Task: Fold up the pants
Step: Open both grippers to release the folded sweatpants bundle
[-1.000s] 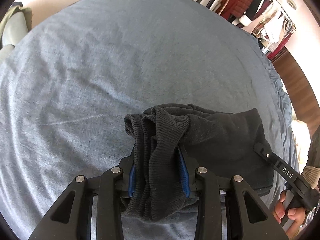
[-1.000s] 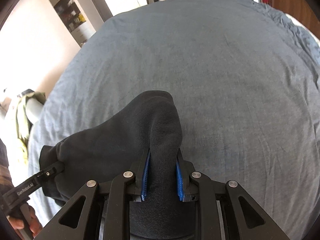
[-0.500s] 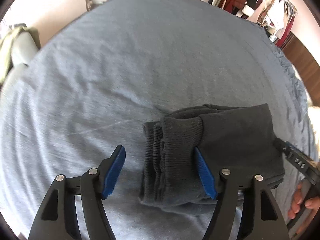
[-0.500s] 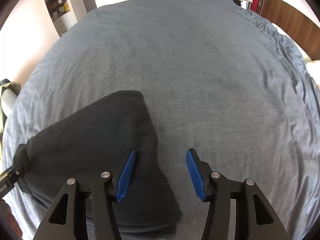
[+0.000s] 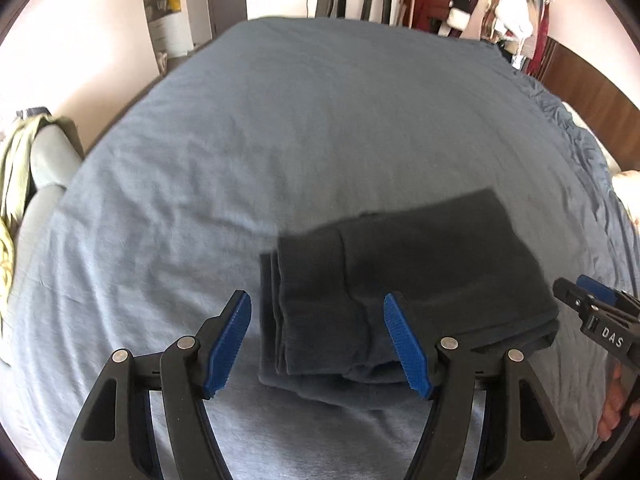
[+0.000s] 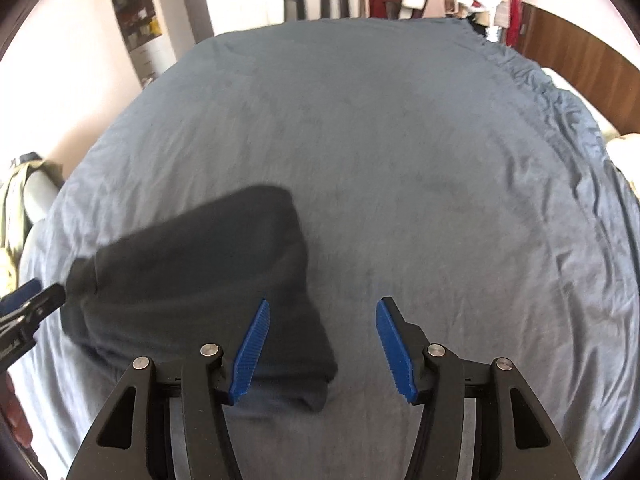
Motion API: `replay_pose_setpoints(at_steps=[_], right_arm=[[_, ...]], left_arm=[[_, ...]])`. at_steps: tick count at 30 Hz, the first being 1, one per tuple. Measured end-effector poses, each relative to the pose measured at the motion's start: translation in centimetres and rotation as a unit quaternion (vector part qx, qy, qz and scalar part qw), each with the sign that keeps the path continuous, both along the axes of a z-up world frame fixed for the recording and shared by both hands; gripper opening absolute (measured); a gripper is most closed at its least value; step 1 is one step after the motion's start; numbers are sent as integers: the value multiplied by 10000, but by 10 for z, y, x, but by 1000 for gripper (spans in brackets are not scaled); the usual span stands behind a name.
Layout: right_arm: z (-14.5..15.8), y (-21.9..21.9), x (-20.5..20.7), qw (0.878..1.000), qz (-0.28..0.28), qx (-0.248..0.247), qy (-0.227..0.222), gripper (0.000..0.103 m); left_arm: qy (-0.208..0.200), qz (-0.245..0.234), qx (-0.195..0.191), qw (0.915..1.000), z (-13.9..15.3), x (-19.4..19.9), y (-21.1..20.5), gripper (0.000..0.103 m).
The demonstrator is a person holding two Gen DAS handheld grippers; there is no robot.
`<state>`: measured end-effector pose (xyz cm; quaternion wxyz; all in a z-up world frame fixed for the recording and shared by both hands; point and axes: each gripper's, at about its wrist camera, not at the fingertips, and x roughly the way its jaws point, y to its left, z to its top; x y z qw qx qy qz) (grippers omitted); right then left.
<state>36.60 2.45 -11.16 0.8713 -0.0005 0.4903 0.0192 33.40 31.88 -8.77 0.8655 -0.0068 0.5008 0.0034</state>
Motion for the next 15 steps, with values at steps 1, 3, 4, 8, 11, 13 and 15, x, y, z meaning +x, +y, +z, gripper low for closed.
replay_pose_setpoints(at_steps=[1, 3, 4, 8, 11, 13, 15], right_arm=[[-6, 1, -3, 10000, -4, -60, 58, 56], [-15, 0, -6, 9998, -36, -136, 168, 56], [-20, -2, -7, 9996, -90, -169, 199, 56], [-31, -4, -15, 9985, -279, -310, 366, 56], [-35, -4, -20, 9973, -382, -540, 327, 56], [-36, -5, -24, 9966, -470, -584, 348, 56], [-38, -7, -26, 9952, -591, -676, 390, 56]], left_arm=[[75, 29, 9, 10000, -6, 2, 1, 68], [304, 112, -43, 9995, -20, 1, 5, 69], [425, 162, -98, 9989, -27, -1, 8, 70], [540, 239, -297, 9978, -41, -10, 15, 71], [463, 221, -246, 9984, -44, -11, 14, 73], [439, 218, -204, 9986, -45, -10, 13, 75], [387, 221, -139, 9989, -43, -11, 13, 75]])
